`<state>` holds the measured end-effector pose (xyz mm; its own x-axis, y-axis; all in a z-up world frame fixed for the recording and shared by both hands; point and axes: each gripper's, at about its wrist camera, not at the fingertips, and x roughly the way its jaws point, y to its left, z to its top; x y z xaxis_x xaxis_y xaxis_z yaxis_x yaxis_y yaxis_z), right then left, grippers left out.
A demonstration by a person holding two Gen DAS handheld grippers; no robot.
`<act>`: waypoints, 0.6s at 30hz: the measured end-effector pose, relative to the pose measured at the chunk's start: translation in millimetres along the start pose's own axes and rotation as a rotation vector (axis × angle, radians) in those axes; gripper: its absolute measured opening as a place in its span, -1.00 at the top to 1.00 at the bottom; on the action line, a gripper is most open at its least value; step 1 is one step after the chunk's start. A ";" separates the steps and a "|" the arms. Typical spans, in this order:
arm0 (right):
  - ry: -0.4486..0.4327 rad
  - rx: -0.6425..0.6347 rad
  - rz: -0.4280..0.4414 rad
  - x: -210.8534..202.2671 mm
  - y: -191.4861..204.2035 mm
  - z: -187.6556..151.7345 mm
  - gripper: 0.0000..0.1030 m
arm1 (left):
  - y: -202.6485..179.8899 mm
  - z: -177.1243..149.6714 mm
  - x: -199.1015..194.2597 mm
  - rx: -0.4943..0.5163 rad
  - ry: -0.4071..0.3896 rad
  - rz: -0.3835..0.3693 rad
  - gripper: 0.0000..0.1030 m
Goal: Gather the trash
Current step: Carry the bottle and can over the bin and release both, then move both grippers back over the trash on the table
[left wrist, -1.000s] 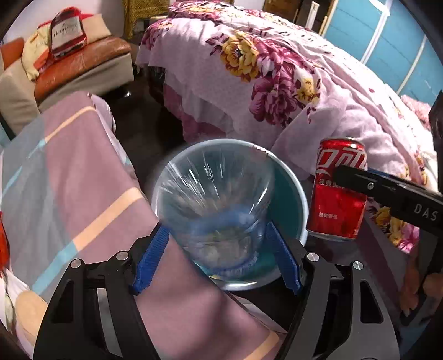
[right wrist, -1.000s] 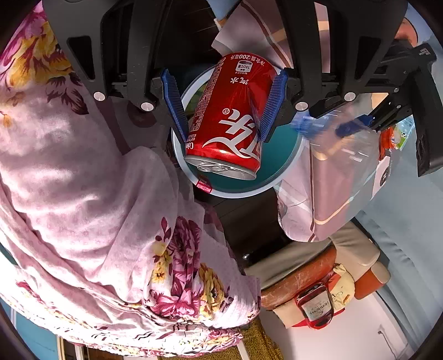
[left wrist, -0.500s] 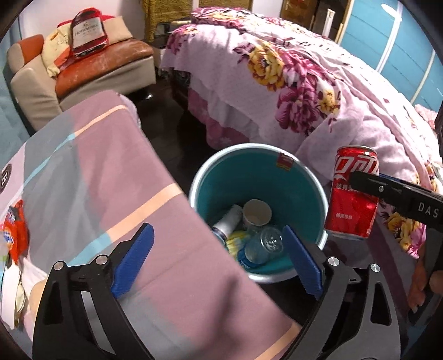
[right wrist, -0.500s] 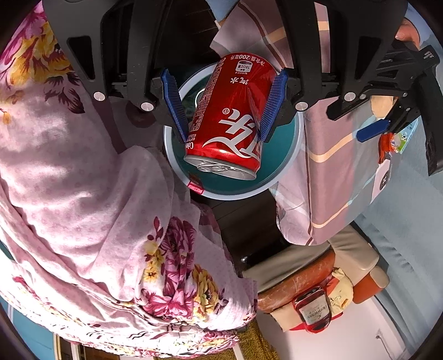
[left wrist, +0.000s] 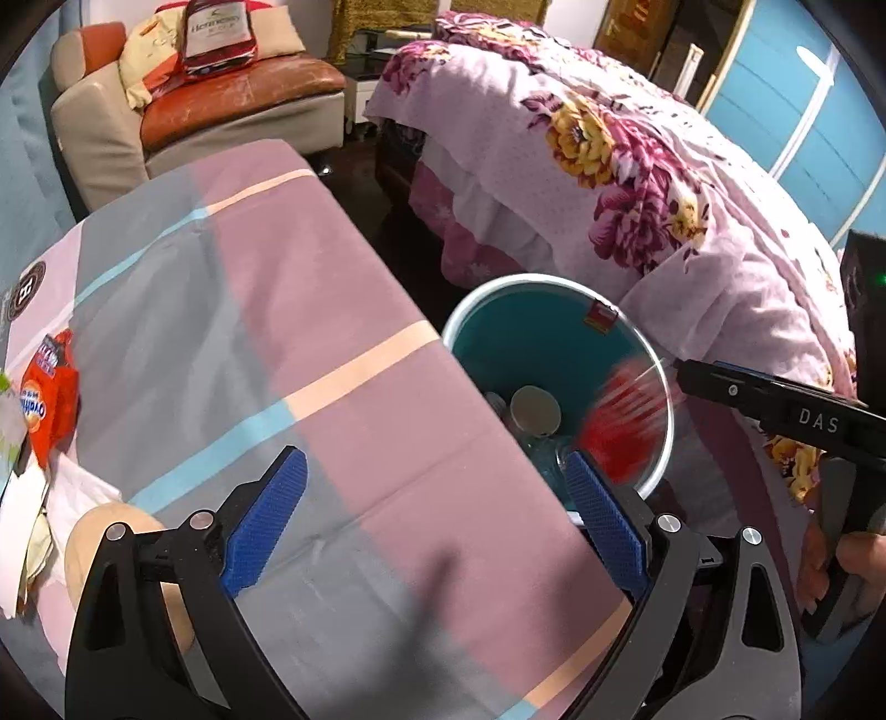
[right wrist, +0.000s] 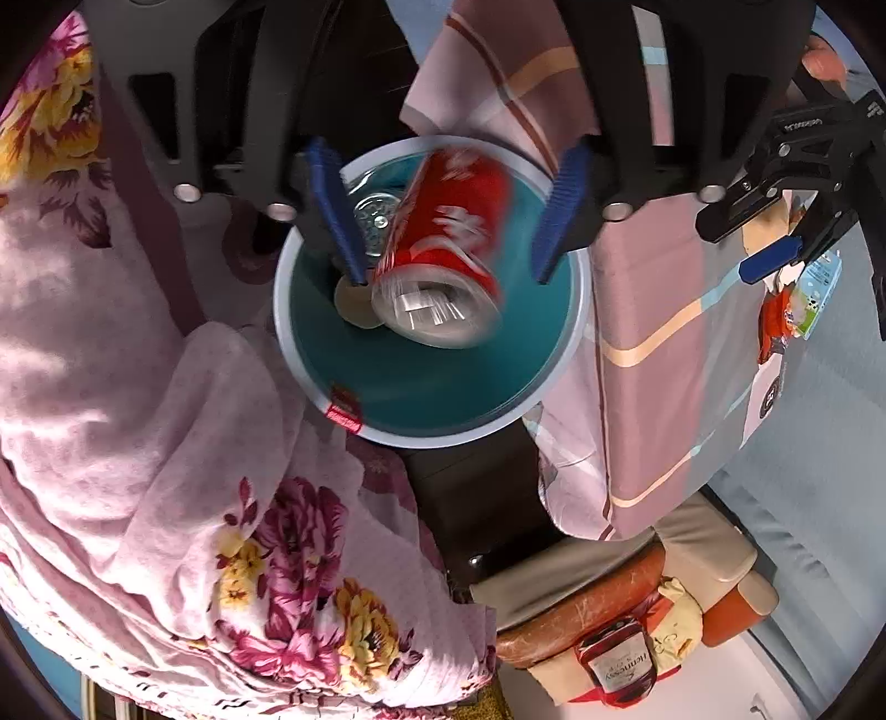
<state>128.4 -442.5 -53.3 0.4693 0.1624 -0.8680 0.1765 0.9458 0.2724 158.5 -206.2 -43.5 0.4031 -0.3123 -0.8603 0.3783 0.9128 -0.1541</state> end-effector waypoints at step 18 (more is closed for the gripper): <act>0.042 -0.117 -0.006 -10.4 82.3 -5.6 -0.48 | 72.8 -40.4 -54.7 -0.135 -0.051 -0.007 -0.85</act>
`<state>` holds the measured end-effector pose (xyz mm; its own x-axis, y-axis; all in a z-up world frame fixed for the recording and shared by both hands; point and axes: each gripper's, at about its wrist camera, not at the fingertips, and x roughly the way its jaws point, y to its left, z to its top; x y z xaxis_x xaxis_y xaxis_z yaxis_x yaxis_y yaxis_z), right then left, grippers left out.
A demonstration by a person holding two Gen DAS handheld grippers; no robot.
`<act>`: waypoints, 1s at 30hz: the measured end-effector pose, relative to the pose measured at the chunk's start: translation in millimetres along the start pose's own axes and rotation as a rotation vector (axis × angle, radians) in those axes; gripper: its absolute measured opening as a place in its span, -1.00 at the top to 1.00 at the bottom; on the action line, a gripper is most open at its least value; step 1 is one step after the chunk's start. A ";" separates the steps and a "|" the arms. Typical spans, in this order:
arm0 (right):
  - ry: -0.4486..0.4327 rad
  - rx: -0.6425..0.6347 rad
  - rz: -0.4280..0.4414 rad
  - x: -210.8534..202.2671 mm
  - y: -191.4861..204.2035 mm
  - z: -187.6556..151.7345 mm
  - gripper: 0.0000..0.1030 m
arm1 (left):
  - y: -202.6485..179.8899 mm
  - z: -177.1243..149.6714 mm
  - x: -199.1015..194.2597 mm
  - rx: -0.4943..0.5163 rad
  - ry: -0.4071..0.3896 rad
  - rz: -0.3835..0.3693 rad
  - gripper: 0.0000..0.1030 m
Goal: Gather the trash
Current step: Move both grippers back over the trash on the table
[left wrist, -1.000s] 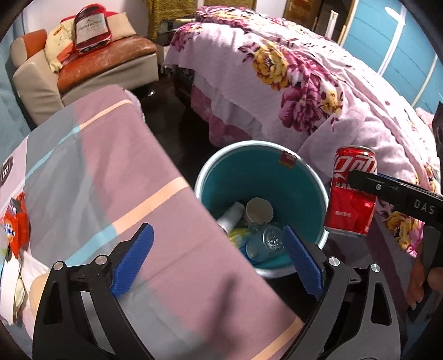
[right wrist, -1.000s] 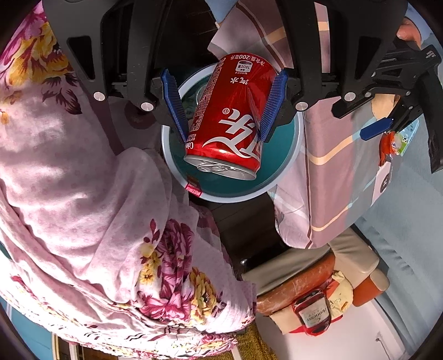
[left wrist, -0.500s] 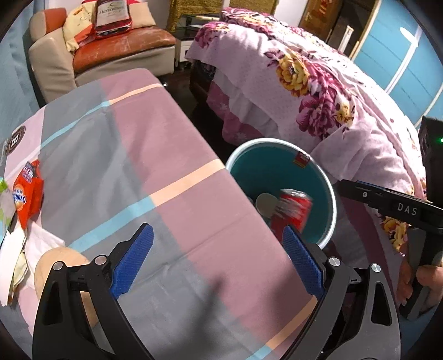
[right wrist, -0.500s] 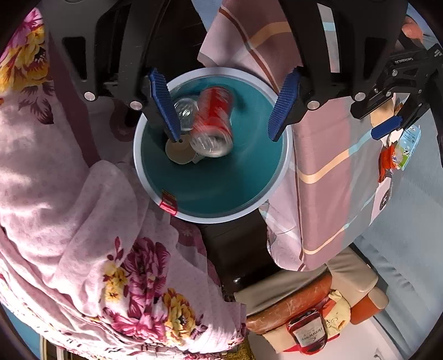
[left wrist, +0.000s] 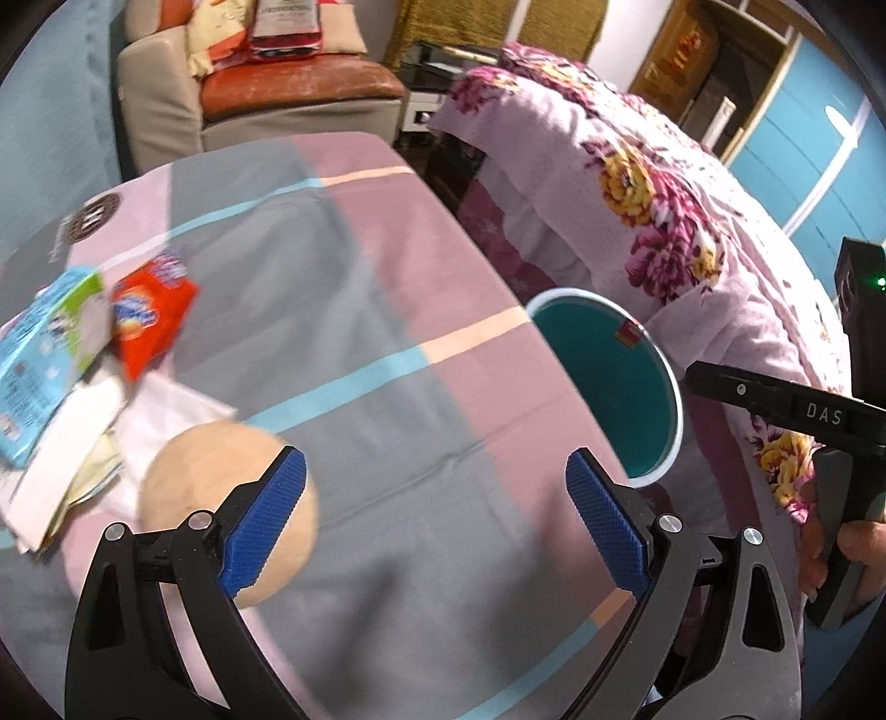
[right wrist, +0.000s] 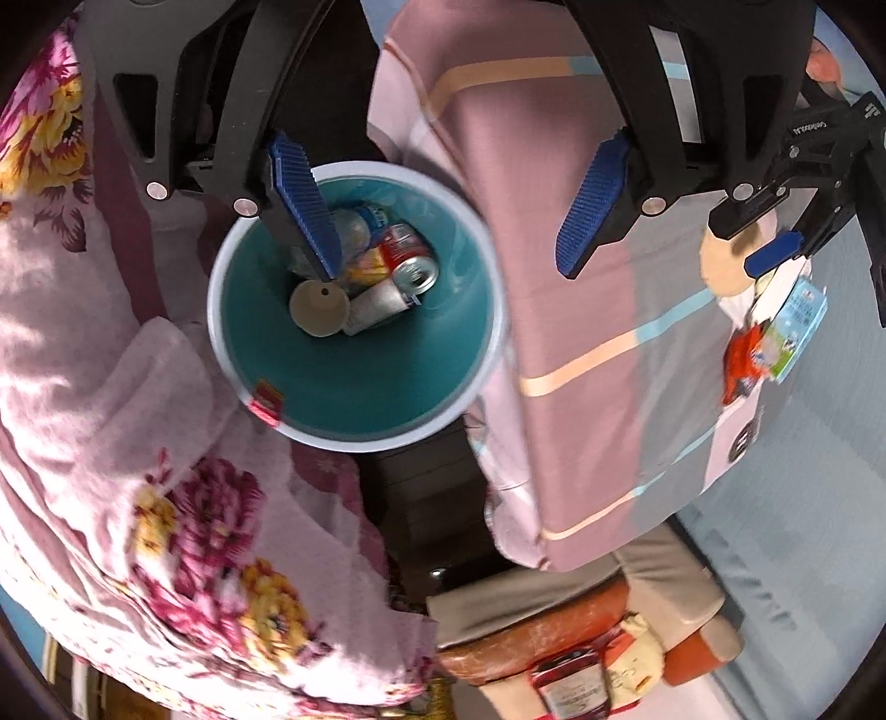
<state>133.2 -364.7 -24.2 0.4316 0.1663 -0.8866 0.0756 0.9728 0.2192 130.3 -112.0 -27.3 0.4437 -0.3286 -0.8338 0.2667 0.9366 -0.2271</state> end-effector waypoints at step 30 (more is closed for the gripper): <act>0.236 -0.453 0.032 62.9 235.2 -38.9 -0.67 | 215.0 -93.1 -96.3 -0.349 -0.080 0.171 -0.90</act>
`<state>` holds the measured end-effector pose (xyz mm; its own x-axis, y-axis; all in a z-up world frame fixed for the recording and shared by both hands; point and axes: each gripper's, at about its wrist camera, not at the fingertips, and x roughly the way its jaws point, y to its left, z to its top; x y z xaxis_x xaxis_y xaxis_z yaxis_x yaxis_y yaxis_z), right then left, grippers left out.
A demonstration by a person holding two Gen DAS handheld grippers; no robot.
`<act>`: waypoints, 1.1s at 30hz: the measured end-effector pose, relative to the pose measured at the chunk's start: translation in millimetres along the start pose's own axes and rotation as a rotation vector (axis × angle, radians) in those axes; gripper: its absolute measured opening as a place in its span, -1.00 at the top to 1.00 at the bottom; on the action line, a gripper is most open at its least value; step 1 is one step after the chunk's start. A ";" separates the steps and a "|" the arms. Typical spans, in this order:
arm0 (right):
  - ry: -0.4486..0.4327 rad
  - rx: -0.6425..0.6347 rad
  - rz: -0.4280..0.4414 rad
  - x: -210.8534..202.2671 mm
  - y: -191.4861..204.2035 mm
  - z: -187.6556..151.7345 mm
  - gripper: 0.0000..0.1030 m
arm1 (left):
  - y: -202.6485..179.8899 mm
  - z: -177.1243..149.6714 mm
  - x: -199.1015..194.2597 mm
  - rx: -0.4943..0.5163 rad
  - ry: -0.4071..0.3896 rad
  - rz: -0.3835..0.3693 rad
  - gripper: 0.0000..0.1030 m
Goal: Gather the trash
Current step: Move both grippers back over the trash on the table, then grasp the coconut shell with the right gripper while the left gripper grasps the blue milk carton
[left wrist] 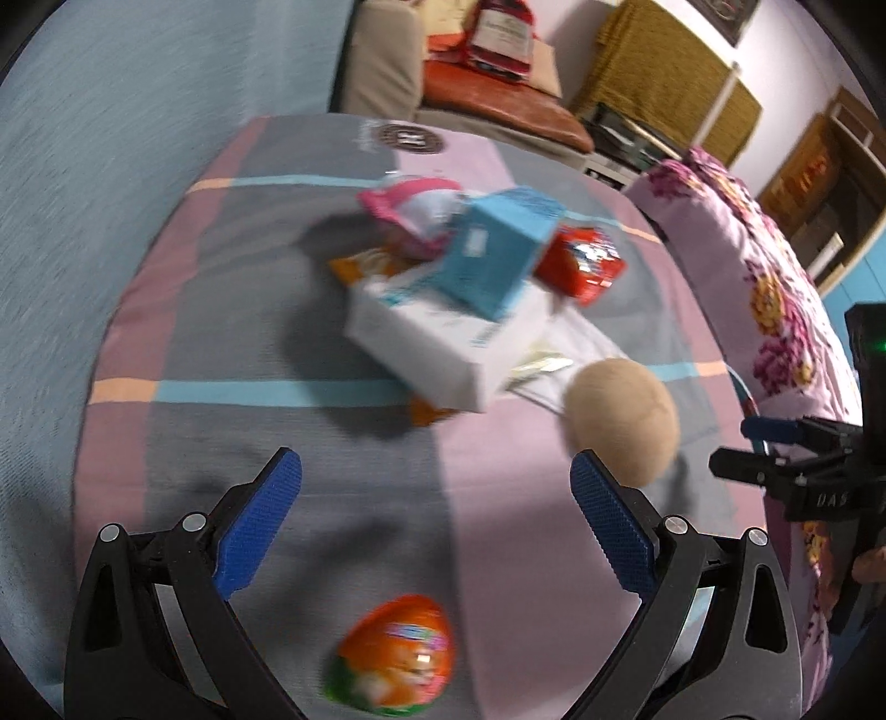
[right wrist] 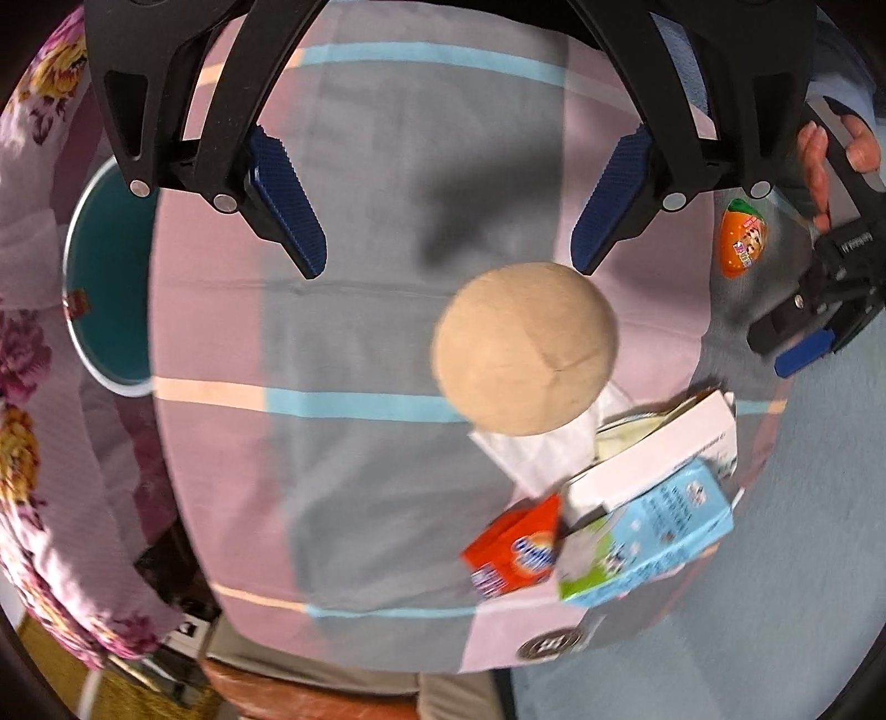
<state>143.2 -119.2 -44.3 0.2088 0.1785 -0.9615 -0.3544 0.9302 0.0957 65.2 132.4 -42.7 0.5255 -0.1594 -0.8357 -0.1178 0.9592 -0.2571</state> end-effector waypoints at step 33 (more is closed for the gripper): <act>0.008 0.004 0.169 11.4 5.6 19.7 -0.84 | 14.3 14.0 2.2 -0.039 -0.010 0.006 -0.90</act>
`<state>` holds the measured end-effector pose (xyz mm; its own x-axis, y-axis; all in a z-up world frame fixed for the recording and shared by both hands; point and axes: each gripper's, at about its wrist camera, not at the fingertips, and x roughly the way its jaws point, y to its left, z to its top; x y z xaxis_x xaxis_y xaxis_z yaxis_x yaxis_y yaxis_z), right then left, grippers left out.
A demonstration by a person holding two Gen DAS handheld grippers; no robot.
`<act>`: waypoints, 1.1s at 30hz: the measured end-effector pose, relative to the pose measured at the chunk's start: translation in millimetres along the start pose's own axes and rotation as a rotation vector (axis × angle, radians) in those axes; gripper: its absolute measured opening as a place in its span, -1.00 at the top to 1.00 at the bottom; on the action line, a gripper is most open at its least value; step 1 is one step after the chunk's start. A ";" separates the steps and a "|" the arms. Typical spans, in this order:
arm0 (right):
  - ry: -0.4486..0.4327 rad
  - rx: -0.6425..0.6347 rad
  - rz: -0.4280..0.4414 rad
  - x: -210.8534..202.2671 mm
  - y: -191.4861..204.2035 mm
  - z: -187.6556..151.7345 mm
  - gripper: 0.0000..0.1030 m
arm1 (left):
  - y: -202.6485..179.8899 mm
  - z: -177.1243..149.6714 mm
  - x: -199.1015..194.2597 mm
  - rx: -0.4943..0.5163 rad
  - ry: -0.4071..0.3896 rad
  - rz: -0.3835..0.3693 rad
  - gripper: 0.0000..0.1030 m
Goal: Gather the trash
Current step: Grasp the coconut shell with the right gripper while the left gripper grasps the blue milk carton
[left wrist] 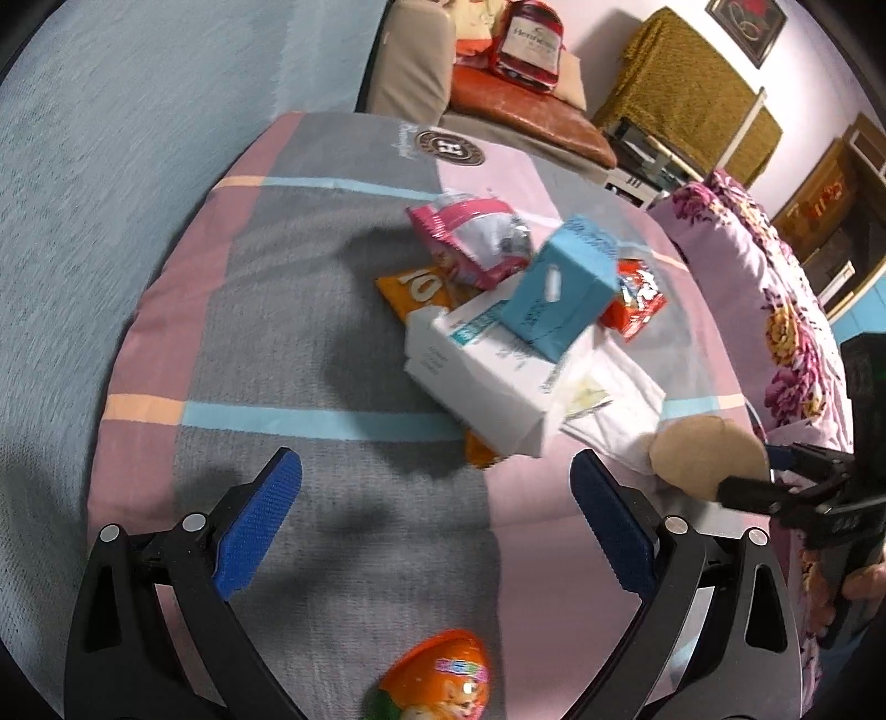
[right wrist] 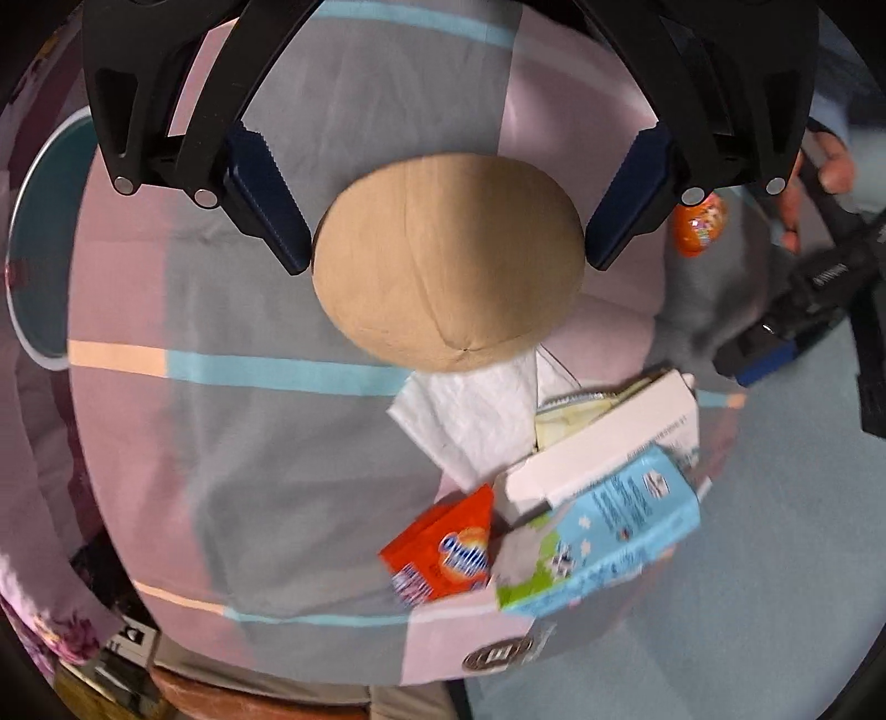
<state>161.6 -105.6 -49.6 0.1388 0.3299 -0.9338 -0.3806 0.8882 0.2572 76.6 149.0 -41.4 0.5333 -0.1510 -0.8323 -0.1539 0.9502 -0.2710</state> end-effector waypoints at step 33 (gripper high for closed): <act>-0.081 0.089 0.054 33.9 -26.8 34.0 0.24 | -43.9 57.2 8.9 0.135 -0.042 0.000 -0.89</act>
<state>207.5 -107.4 -79.7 0.1954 0.3997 -0.8956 -0.3073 0.8921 0.3312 135.7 121.5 -9.3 0.5684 -0.1420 -0.8104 -0.0422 0.9787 -0.2011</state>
